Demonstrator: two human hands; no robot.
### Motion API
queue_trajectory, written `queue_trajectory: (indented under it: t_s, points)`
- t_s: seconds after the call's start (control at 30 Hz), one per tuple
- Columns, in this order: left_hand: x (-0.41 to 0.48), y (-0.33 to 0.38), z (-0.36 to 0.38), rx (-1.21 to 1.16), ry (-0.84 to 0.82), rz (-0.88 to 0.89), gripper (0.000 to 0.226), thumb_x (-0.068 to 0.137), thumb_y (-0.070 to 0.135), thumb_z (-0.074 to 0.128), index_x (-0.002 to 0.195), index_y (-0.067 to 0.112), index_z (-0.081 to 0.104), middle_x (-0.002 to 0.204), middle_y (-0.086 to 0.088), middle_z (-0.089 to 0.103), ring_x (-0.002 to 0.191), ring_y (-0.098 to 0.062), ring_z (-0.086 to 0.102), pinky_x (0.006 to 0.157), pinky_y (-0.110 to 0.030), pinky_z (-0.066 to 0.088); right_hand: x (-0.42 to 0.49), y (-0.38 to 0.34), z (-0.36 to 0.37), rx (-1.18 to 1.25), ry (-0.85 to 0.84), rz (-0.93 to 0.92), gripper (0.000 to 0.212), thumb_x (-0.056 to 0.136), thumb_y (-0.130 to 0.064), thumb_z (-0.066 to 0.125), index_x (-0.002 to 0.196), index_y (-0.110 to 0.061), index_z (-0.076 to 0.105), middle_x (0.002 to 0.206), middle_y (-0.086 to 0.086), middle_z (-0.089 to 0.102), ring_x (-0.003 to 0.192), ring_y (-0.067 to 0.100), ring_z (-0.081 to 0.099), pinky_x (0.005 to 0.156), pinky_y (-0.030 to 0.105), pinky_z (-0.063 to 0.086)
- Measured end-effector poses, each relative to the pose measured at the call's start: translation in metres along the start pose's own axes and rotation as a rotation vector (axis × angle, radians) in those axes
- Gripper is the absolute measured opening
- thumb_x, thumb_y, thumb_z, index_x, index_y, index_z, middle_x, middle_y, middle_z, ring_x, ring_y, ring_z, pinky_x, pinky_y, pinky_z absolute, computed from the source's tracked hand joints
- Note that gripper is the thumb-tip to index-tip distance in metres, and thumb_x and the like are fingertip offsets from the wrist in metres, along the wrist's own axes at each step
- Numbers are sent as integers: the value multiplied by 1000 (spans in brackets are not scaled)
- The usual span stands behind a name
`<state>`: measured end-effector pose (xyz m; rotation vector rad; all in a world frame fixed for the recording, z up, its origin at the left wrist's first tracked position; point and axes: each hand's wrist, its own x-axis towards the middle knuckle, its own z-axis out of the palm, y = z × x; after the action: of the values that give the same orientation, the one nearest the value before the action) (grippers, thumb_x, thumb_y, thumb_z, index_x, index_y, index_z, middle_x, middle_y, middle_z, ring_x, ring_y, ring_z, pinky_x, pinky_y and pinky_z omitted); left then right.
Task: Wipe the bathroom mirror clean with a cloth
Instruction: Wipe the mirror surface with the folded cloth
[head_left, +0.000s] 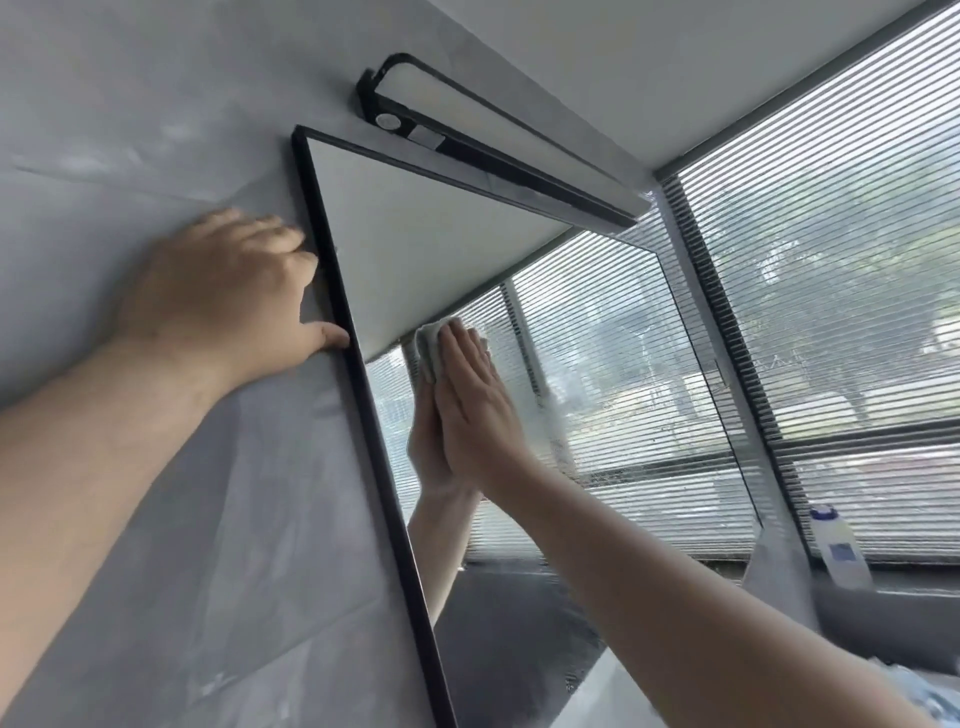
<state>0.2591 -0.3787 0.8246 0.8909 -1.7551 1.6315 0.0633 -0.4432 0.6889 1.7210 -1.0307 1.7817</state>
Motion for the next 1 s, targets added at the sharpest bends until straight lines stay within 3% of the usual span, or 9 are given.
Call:
queue_trajectory:
  t_s: [0.1, 0.17, 0.27, 0.43, 0.57, 0.73, 0.87, 0.93, 1.0]
  points:
    - [-13, 13, -5, 4, -56, 37, 82, 71, 59, 76, 123, -2, 63, 139, -21, 56, 134, -35, 48, 116, -49, 26, 0, 7, -11, 40, -30, 18, 55, 102, -23, 29, 154, -5, 28, 162, 8, 25, 148, 9, 13, 124, 27, 8]
    - [-25, 29, -11, 63, -214, 7, 106, 73, 77, 59, 146, 2, 40, 157, -15, 33, 148, -28, 27, 122, -44, 11, -8, 27, -12, 114, -32, 116, 51, 105, -19, 30, 154, -6, 28, 162, 8, 25, 151, 14, 17, 125, 31, 13]
    - [-39, 46, -13, 141, -368, -14, 130, 66, 94, 35, 156, 4, 9, 165, -13, 4, 153, -25, 0, 123, -43, -4, -25, 69, -21, 152, 39, 362, 50, 106, -20, 30, 156, -11, 25, 163, 5, 25, 151, 17, 21, 124, 39, 19]
    - [-40, 48, -10, 114, -338, -36, 134, 62, 96, 37, 155, 4, 9, 165, -14, 4, 153, -26, 0, 123, -44, -3, -51, 111, -24, 208, 57, 574, 51, 107, -25, 28, 156, -13, 23, 163, 5, 24, 150, 13, 21, 123, 33, 19]
    - [-41, 49, -11, 72, -322, -26, 136, 59, 95, 43, 155, 3, 15, 165, -13, 10, 153, -25, 5, 124, -43, -2, -41, 83, -19, 168, 44, 490, 69, 95, -40, 22, 157, -10, 21, 164, 6, 21, 151, 17, 18, 123, 39, 17]
    - [-44, 48, -13, 0, -290, -44, 136, 55, 94, 49, 154, 3, 22, 163, -12, 18, 152, -24, 11, 124, -41, 2, -10, -1, -16, 363, 75, 267, 59, 94, -35, 36, 148, -12, 44, 158, 2, 36, 150, 10, 24, 125, 29, 14]
    - [-49, 49, -15, -39, -255, -33, 128, 57, 90, 51, 152, 6, 31, 162, -9, 26, 151, -21, 17, 124, -40, 5, 39, -54, -17, 168, -63, 36, 44, 106, -29, 42, 150, -25, 43, 161, -7, 31, 150, 9, 18, 121, 19, 6]
    - [-52, 50, -16, -45, -219, -27, 121, 59, 87, 53, 149, 7, 38, 159, -9, 33, 149, -21, 22, 124, -41, 7, 50, -67, -13, 81, -74, -76, 45, 107, -26, 40, 152, -23, 40, 161, -6, 30, 150, 10, 22, 122, 21, 12]
    - [-55, 51, -14, -56, -184, -21, 114, 60, 82, 61, 145, 7, 45, 154, -11, 40, 146, -23, 29, 123, -42, 11, 48, -72, -7, 94, -26, -77, 45, 106, -26, 40, 151, -22, 41, 160, -7, 33, 148, 12, 28, 121, 27, 22]
